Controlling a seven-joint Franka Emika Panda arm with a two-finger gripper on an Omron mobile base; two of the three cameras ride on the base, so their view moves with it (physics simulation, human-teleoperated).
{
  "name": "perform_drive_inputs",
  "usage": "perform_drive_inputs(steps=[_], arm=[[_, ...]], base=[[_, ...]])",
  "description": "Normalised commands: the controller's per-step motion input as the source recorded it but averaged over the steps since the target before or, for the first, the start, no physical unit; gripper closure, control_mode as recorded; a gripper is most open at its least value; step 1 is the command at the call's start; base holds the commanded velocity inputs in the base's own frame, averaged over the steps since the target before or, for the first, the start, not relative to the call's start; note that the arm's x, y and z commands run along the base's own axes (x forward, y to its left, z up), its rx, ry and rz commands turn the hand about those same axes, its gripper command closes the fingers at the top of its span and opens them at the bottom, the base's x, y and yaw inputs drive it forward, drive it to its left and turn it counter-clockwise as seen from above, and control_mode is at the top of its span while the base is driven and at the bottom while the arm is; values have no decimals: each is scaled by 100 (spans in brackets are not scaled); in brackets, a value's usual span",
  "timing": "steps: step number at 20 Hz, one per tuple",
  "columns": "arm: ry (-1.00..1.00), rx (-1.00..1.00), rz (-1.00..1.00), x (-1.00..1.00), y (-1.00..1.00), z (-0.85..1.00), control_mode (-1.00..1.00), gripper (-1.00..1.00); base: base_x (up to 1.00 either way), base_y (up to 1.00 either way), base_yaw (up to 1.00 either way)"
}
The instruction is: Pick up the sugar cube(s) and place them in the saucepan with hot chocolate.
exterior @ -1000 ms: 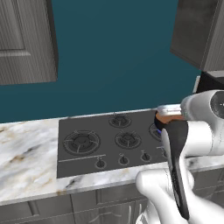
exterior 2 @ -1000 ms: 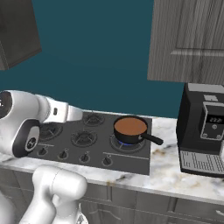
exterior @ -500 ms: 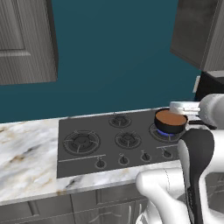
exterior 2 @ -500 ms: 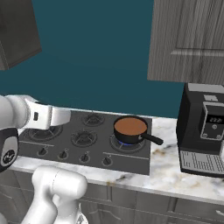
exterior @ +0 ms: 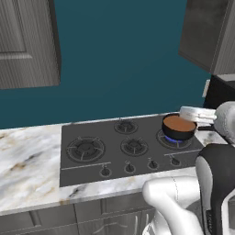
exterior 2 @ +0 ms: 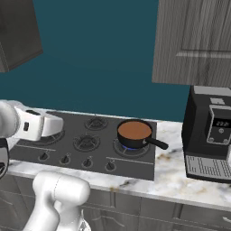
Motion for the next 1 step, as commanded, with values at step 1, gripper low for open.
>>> perform_drive_inputs(steps=[1], arm=[[-5,9,11,56,42,-36,-100,-100]], base=[[0,0,0]])
